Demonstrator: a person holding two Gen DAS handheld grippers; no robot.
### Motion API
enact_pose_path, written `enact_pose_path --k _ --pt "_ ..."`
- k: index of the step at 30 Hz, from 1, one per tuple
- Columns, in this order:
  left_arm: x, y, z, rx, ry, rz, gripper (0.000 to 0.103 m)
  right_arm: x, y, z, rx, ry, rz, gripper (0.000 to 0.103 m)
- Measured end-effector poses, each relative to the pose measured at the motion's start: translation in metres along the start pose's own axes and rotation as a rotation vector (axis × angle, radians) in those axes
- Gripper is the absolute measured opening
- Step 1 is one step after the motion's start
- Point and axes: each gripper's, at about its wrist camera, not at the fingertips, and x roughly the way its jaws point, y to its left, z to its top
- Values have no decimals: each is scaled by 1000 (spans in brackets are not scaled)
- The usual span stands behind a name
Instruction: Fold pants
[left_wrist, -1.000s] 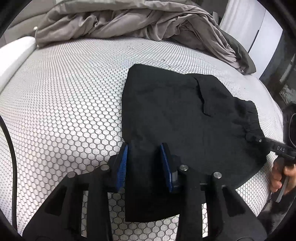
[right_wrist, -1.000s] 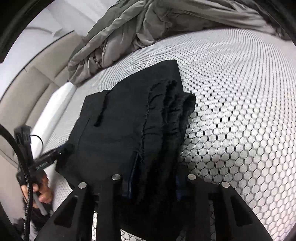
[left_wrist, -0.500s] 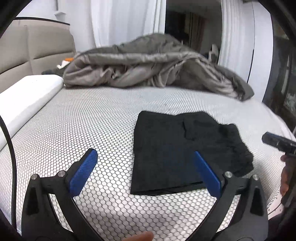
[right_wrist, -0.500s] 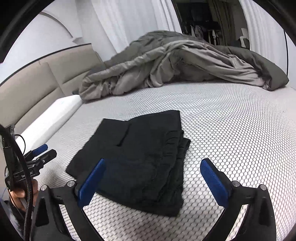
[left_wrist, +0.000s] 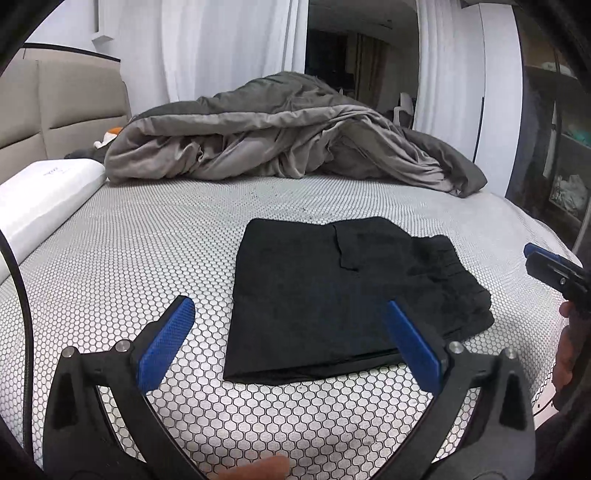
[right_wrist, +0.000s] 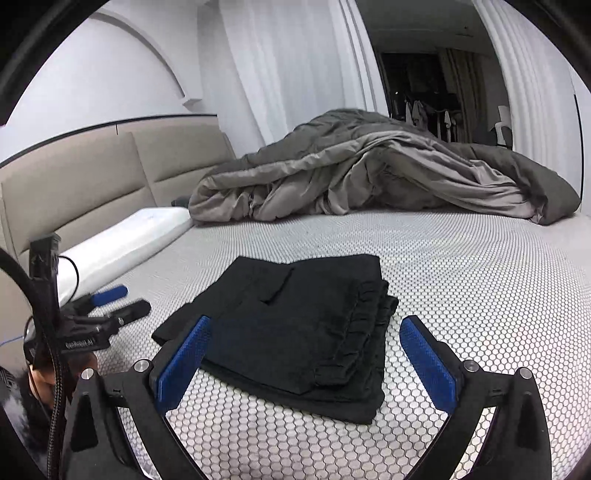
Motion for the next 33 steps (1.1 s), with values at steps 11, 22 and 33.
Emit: enact_pose_path --k 11,22,33 --pt "12 3 0 0 10 1 102 4 -5 -1 28 12 8 103" --pt "12 6 -1 11 2 -1 102 3 -7 -1 31 10 5 103" --pt "13 8 0 12 -4 1 102 4 -7 -2 24 16 -1 103"
